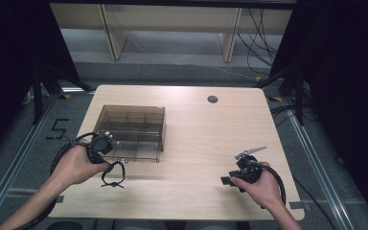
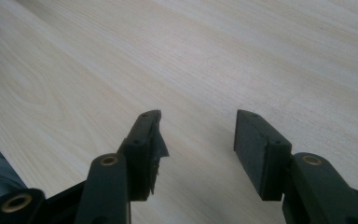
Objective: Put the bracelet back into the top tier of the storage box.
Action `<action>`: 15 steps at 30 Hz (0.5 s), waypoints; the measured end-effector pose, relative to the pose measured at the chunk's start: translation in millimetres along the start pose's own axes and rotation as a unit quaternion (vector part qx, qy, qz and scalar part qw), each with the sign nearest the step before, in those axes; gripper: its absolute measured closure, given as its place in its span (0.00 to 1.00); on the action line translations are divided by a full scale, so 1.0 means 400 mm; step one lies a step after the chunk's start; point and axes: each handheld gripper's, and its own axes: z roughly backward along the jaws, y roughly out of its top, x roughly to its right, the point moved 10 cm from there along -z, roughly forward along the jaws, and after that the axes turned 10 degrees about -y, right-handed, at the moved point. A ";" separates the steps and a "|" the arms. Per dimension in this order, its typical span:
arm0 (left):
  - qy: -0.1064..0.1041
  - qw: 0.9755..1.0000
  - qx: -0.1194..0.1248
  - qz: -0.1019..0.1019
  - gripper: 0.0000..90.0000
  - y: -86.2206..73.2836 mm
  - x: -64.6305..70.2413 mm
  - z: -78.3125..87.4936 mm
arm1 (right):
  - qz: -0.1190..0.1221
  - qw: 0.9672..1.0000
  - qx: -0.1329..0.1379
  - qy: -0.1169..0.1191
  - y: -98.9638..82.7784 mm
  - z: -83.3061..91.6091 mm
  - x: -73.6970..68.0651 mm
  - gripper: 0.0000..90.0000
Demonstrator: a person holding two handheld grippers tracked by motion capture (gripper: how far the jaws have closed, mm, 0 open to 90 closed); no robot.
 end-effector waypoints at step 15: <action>0.010 1.000 0.011 0.002 0.94 0.006 -0.022 0.028 | -0.009 1.000 -0.010 -0.001 -0.004 0.002 -0.002 0.57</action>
